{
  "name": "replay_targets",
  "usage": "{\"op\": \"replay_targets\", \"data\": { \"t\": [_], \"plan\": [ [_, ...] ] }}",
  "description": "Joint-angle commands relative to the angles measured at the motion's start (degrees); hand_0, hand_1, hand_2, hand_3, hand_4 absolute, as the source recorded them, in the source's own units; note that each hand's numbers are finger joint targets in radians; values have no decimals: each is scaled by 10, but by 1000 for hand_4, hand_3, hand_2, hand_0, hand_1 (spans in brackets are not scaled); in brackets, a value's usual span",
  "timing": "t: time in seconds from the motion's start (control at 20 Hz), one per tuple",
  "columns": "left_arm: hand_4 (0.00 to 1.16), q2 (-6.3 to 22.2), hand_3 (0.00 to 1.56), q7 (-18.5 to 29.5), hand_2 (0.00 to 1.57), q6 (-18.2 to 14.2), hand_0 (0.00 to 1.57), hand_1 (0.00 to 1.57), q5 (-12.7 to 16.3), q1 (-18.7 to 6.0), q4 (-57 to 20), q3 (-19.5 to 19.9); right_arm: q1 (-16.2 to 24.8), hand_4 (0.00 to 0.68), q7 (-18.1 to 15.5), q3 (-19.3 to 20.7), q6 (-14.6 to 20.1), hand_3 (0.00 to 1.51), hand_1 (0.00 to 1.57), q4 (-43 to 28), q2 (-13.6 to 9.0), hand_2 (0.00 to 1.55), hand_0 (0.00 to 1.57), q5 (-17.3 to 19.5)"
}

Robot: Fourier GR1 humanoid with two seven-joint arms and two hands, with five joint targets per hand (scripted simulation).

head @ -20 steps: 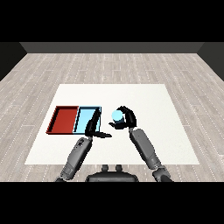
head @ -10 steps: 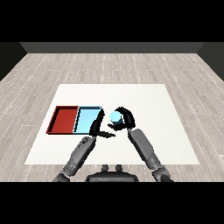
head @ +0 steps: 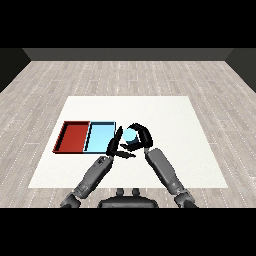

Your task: Pick the blue can and put it in the blue box

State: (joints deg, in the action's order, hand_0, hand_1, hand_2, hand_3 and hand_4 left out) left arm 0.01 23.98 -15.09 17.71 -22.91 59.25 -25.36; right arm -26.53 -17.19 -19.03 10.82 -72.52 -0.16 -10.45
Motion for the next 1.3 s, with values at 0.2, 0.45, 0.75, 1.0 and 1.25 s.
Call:
{"op": "replay_targets", "data": {
  "t": [0.2, 0.45, 0.75, 1.0, 1.25],
  "plan": [
    [0, 0, 0, 36, 0, 20, 0, 0, 22, -4, -38, -17, -30, 646, 8, -22, 16, 1392, 1406, 5, 2, 1429, 1406, -1],
    [0, 0, 0, 12, 0, -33, 0, 0, 45, -35, -24, -47, -19, 620, -10, -77, 63, 1389, 1432, 5, 2, 1433, 1432, -30],
    [0, 0, 0, 36, 0, 10, 0, 0, 27, -27, -32, -17, -68, 620, 45, -64, 56, 1387, 1391, 0, 2, 1437, 1391, -11],
    [603, 33, 0, -8, 453, -83, 133, 133, -52, -38, -22, -52, -26, 609, -7, -125, 60, 1390, 1401, 7, 2, 1439, 1401, -24],
    [125, 17, 88, -51, 574, -138, 393, 393, -113, -47, -6, -95, -54, 599, 7, -160, 103, 1400, 1478, -6, 1, 1473, 1478, -48]
  ]
}}
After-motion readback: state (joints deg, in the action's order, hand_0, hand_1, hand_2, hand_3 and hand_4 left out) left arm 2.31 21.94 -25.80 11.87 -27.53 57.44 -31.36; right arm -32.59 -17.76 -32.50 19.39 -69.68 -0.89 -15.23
